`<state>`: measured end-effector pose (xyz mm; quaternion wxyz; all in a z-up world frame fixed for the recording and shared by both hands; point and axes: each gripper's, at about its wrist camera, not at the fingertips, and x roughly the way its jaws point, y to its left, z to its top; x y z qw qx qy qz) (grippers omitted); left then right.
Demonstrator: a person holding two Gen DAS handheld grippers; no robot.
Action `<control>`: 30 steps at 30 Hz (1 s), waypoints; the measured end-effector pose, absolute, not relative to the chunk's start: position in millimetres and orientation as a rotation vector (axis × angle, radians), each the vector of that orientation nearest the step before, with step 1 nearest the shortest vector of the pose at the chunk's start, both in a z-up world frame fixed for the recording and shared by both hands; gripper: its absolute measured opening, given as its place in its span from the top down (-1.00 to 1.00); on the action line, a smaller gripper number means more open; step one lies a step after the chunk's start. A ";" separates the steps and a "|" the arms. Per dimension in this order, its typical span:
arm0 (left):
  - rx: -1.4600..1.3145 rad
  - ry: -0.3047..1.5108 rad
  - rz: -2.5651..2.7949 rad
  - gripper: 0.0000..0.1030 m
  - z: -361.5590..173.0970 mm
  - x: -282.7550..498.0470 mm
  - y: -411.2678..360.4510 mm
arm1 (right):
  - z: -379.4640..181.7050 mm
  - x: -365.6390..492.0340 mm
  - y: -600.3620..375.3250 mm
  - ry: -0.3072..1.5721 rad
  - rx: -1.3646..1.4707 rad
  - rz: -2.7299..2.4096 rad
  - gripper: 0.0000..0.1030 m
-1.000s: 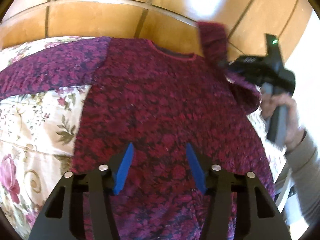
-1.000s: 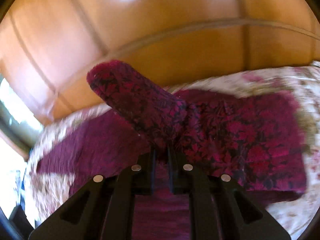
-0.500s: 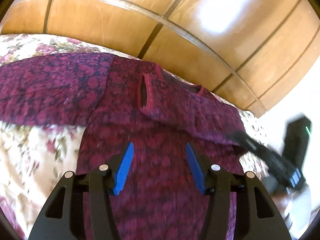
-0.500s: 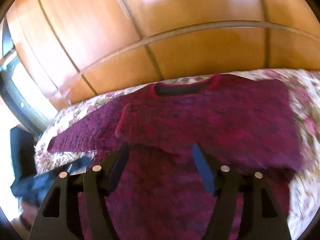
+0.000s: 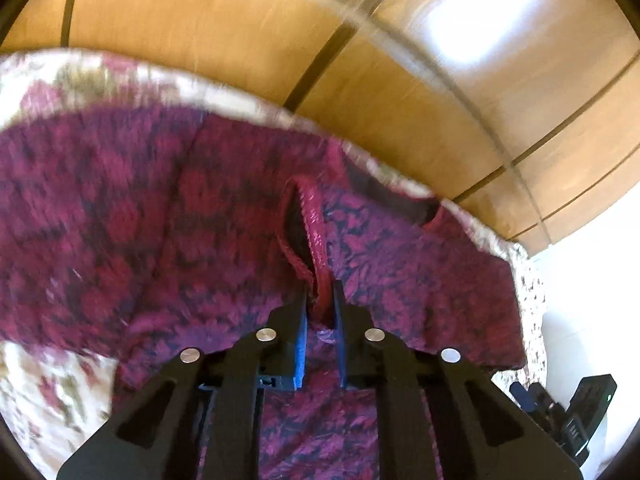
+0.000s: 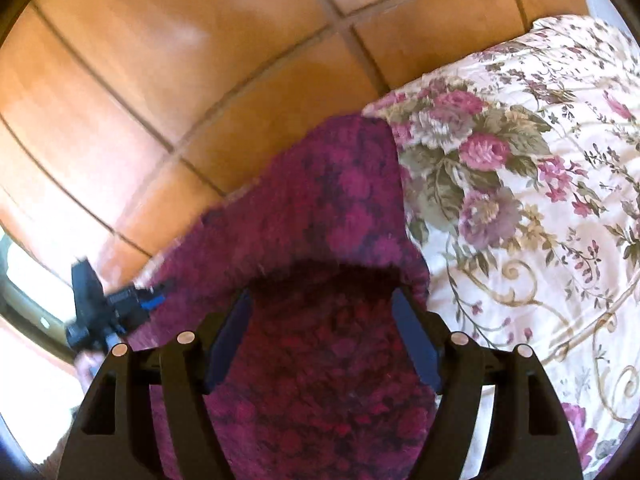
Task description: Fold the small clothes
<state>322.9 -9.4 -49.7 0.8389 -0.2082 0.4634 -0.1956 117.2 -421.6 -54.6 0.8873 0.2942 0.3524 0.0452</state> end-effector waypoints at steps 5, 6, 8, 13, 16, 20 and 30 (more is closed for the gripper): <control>-0.395 0.898 -0.402 0.81 -26.4 302.2 11.8 | -48.5 128.0 -421.9 0.688 0.632 0.109 -0.34; -0.383 0.902 -0.392 0.81 -27.6 299.5 15.8 | -52.2 135.9 -418.0 0.702 0.616 0.105 -0.28; -0.363 0.910 -0.369 0.81 -34.1 295.9 22.9 | -60.2 148.2 -409.1 0.734 0.587 0.102 -0.24; -0.351 0.956 -0.294 0.81 -57.9 296.5 36.6 | -89.6 178.2 -389.9 0.836 0.441 0.012 -0.05; -0.333 0.984 -0.268 0.81 -73.5 297.1 35.4 | -103.9 183.6 -386.2 0.847 0.402 -0.025 -0.04; -0.305 0.957 -0.238 0.71 -72.3 290.2 25.7 | -107.9 185.3 -375.2 0.837 0.310 -0.065 -0.08; -0.439 0.873 -0.169 0.15 -53.7 237.5 83.8 | -81.5 142.4 -331.3 0.787 0.166 -0.058 -0.53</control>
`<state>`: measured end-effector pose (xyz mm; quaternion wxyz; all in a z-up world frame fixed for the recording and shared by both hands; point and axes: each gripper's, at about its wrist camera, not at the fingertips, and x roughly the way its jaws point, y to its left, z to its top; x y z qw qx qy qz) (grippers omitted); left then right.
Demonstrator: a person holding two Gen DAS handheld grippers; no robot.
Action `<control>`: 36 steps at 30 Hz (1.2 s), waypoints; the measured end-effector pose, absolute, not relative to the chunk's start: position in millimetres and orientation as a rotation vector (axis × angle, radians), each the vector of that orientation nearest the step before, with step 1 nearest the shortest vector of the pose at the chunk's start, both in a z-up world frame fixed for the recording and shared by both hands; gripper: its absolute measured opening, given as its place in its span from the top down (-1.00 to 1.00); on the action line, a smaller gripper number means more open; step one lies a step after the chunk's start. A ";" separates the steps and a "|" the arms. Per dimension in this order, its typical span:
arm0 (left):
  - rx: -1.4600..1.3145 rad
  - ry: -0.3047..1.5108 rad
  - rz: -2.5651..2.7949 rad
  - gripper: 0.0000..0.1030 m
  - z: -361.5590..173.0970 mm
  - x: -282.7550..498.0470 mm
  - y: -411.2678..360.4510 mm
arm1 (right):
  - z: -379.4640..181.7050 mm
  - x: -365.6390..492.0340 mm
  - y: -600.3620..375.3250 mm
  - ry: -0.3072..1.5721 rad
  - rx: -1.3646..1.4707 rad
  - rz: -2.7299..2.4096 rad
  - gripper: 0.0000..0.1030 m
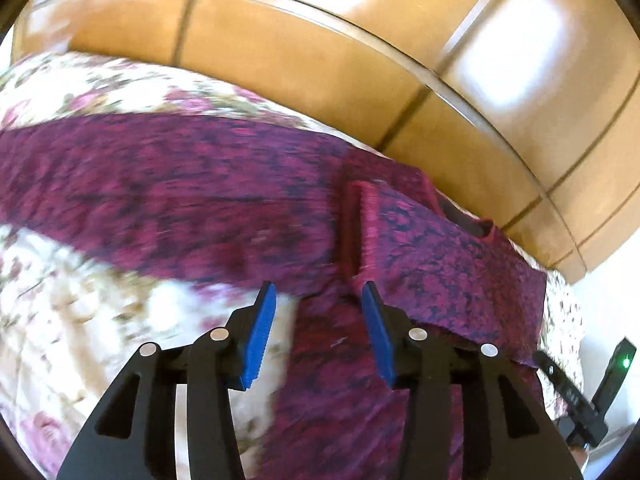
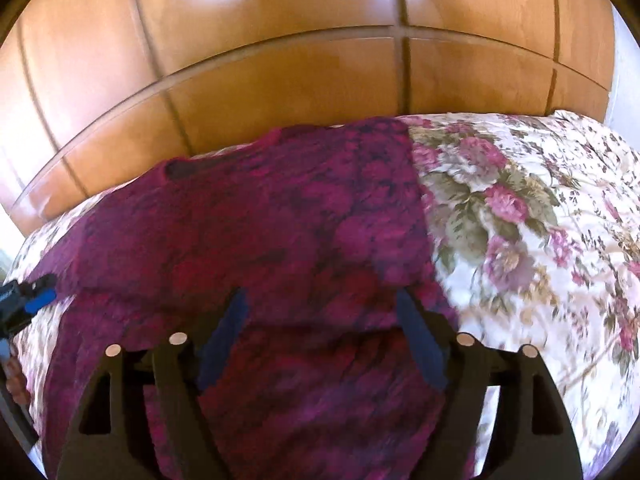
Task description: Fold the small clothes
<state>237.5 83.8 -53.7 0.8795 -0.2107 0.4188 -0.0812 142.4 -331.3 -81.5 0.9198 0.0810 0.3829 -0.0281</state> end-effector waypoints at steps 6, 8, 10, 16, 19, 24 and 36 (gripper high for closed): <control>-0.605 0.819 -0.025 -0.41 -61.8 200.7 152.7 | -105.0 118.1 -278.3 0.849 0.035 -0.002 -0.69; -0.652 0.798 0.023 -0.41 -64.1 187.6 178.6 | -110.5 111.6 -263.5 0.844 -0.027 -0.003 -0.84; -0.691 0.781 0.049 -0.41 -64.1 177.4 202.6 | -115.8 106.9 -251.7 0.843 -0.083 -0.005 -0.95; -0.878 0.774 0.128 -0.41 -71.0 160.5 276.0 | -126.3 107.9 -263.1 0.869 0.017 -0.010 -0.96; -0.959 0.774 0.188 -0.41 -73.9 161.7 308.8 | -127.4 109.9 -263.2 0.877 0.006 -0.017 -0.96; -1.054 0.743 0.248 -0.40 -77.8 173.9 347.6 | -127.0 108.4 -261.3 0.859 -0.006 -0.024 -0.96; -0.986 0.730 0.305 0.78 -73.9 205.0 375.7 | -128.0 105.9 -260.3 0.845 -0.014 -0.023 -0.96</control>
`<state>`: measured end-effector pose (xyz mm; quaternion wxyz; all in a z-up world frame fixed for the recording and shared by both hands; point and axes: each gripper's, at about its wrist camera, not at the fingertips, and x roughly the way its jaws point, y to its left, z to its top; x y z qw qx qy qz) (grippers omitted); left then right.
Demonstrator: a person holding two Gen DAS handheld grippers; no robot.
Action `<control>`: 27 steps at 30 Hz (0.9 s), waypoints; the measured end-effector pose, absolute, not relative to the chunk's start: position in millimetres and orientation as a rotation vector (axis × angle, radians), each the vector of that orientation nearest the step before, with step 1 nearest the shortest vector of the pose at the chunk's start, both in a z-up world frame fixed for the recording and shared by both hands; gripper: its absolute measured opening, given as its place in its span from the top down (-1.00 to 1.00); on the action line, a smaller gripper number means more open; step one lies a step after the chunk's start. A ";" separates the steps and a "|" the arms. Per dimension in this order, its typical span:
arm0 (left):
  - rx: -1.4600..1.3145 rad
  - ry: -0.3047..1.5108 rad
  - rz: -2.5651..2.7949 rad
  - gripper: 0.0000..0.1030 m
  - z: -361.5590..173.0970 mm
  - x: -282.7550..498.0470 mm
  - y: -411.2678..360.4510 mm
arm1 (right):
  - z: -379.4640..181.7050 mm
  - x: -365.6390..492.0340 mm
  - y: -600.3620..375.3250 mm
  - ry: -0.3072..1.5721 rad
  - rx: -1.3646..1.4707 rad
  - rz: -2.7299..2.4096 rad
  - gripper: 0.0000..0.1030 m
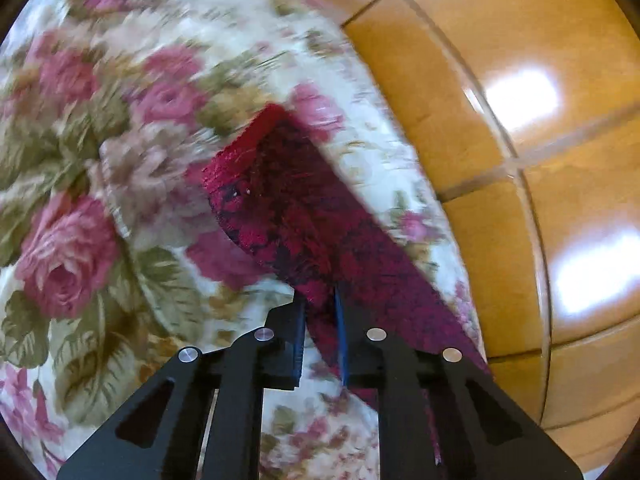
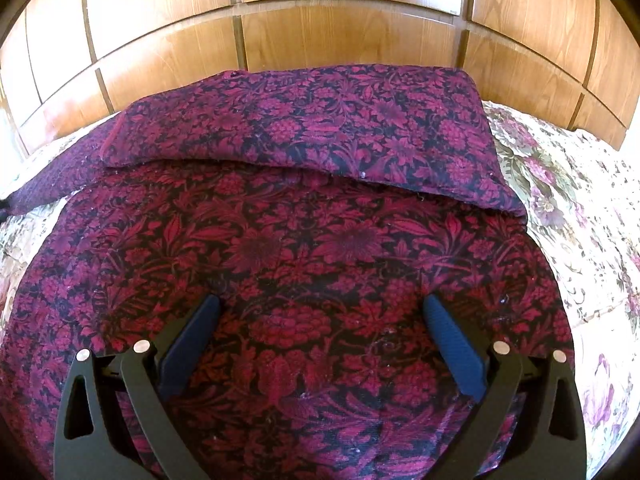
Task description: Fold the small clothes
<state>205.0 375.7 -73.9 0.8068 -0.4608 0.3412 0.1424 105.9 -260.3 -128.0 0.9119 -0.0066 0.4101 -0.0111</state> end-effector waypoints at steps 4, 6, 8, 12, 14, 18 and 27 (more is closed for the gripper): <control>-0.830 0.663 0.173 0.80 -31.8 206.1 336.5 | -128.4 106.0 -261.7 0.846 -0.014 -0.019 -0.96; -0.724 0.642 0.085 0.80 -8.8 205.4 301.0 | -128.5 106.2 -261.8 0.845 -0.014 -0.018 -0.96; -0.649 0.640 0.004 0.80 4.3 207.2 266.7 | -128.6 106.0 -261.6 0.845 -0.014 -0.018 -0.96; -0.514 0.666 -0.140 0.80 13.8 211.3 192.5 | -128.4 106.5 -261.3 0.844 -0.011 -0.016 -0.96; -0.455 0.702 -0.204 0.80 9.2 215.6 153.6 | -128.2 106.4 -262.0 0.843 -0.011 -0.016 -0.96; -0.383 0.784 -0.281 0.80 -9.8 224.4 89.8 | -127.7 106.9 -262.7 0.842 -0.006 -0.014 -0.96; -0.256 0.887 -0.327 0.30 -38.9 247.0 30.4 | -127.7 107.5 -264.7 0.836 0.008 -0.012 -0.96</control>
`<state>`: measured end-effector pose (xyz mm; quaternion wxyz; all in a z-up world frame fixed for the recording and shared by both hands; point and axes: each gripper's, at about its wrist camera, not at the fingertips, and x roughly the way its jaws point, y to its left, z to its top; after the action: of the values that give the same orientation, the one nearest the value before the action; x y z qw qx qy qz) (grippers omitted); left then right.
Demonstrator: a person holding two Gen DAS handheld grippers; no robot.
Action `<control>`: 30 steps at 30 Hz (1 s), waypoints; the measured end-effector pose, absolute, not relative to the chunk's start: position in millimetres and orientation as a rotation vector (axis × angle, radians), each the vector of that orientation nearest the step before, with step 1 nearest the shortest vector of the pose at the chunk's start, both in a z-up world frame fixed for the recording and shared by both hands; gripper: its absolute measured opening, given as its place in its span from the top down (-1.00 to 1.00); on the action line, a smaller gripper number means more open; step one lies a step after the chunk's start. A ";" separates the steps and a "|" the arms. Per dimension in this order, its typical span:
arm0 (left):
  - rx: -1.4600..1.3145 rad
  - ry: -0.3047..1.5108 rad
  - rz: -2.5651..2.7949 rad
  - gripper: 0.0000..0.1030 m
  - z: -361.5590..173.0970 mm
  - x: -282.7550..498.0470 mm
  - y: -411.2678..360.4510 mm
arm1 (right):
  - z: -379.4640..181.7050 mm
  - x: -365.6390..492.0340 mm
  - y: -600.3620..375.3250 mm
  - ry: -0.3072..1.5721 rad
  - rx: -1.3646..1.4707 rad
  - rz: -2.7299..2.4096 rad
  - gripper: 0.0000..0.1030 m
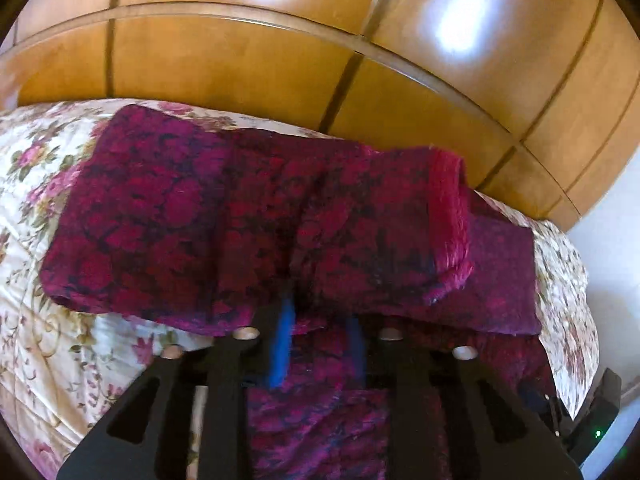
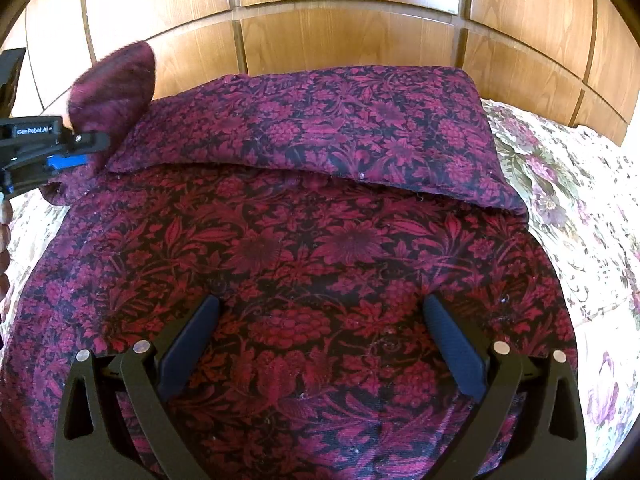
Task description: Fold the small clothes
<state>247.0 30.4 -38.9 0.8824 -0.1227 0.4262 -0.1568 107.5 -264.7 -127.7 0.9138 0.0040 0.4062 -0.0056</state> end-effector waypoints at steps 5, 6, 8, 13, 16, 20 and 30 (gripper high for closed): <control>-0.209 0.845 -0.358 -0.25 -26.5 232.8 24.1 | -128.0 107.0 -265.3 0.836 0.010 -0.012 -0.96; -0.211 0.841 -0.361 -0.25 -25.6 228.4 25.7 | -128.3 106.9 -265.6 0.836 0.009 -0.011 -0.96; -0.248 0.825 -0.360 -0.27 -23.3 217.3 31.7 | -128.3 106.8 -265.6 0.836 0.010 -0.011 -0.96; -0.310 0.777 -0.337 -0.38 -25.9 177.9 43.9 | -128.4 106.8 -265.9 0.835 0.010 -0.011 -0.96; -0.322 0.793 -0.323 -0.38 -38.5 158.9 44.6 | -126.3 107.9 -265.6 0.846 0.006 -0.012 -0.96; -0.310 0.816 -0.298 -0.37 -53.0 146.8 45.0 | -105.3 114.4 -260.4 0.835 0.056 0.055 -0.35; -0.372 0.826 -0.300 -0.37 -83.1 142.6 58.8 | -89.7 198.9 -193.5 0.894 0.181 0.336 -0.09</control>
<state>142.6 58.8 -83.1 0.8884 -0.1788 0.3973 -0.1442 198.9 -193.5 -89.7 0.8842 0.0872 0.4297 0.1613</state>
